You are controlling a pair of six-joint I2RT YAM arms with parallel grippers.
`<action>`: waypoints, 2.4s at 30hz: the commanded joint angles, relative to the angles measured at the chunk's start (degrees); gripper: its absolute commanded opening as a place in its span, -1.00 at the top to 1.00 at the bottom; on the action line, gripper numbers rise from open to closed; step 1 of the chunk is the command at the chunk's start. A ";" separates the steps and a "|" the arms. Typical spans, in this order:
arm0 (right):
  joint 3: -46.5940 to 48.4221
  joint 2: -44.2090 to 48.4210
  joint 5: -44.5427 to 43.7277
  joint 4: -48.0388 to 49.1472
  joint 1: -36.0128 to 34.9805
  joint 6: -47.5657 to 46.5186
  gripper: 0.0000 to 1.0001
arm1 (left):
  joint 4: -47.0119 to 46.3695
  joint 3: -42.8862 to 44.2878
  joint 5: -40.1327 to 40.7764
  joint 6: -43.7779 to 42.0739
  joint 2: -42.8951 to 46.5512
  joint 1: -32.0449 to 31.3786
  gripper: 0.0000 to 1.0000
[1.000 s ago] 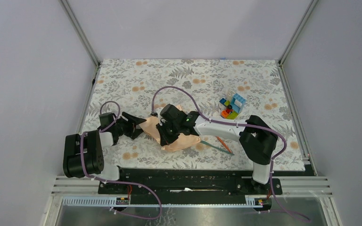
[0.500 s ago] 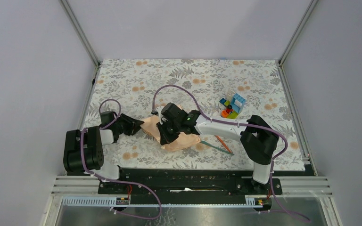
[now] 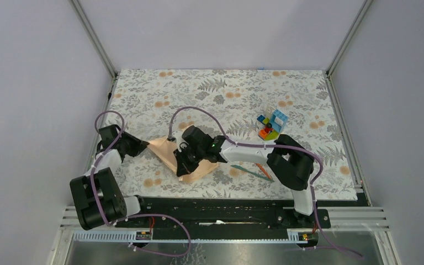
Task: Fold the napkin into a case and place the utensils inside
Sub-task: Pick up the lower triangle-folded napkin from the center of the board, then fold the lower triangle-folded napkin at the center of the board.
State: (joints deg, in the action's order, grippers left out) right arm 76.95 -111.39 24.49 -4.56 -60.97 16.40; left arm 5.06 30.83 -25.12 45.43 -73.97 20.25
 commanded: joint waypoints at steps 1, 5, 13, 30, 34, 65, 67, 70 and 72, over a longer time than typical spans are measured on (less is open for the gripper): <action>-1.68 -1.80 7.83 6.91 -1.87 3.74 1.00 | 8.85 3.25 8.58 -6.74 5.07 1.99 0.76; -4.83 -2.09 9.96 13.93 -1.49 9.91 1.00 | 12.72 4.53 10.99 -7.46 9.05 1.70 0.78; -17.77 -2.57 18.86 34.93 5.60 31.54 1.00 | 19.44 12.59 28.76 -4.18 8.47 -14.47 0.93; -25.68 2.04 15.38 28.32 9.22 27.12 1.00 | 22.50 31.64 45.32 1.15 -17.01 -40.33 0.91; -26.54 3.36 13.68 26.47 9.25 25.74 1.00 | 22.50 34.57 45.79 1.56 -20.91 -43.34 0.92; -21.41 12.62 -9.04 6.96 9.25 0.61 -0.58 | 19.29 38.32 40.51 0.80 -30.88 -46.18 0.94; -20.01 10.73 -9.21 7.34 9.06 0.14 -0.61 | 19.50 38.34 40.43 0.72 -30.80 -46.18 0.94; -19.94 9.91 -12.13 8.48 8.54 -0.37 -0.61 | 19.77 38.21 40.91 0.54 -30.20 -46.18 0.94; -19.28 9.12 -13.41 8.04 8.50 -0.35 -0.49 | 19.76 38.15 40.95 0.54 -30.17 -46.16 0.93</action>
State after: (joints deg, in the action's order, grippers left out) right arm 55.22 -101.19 15.84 3.97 -51.77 18.37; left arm 26.24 67.88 15.57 46.41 -105.41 -26.17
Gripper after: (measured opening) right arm 0.792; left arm 0.052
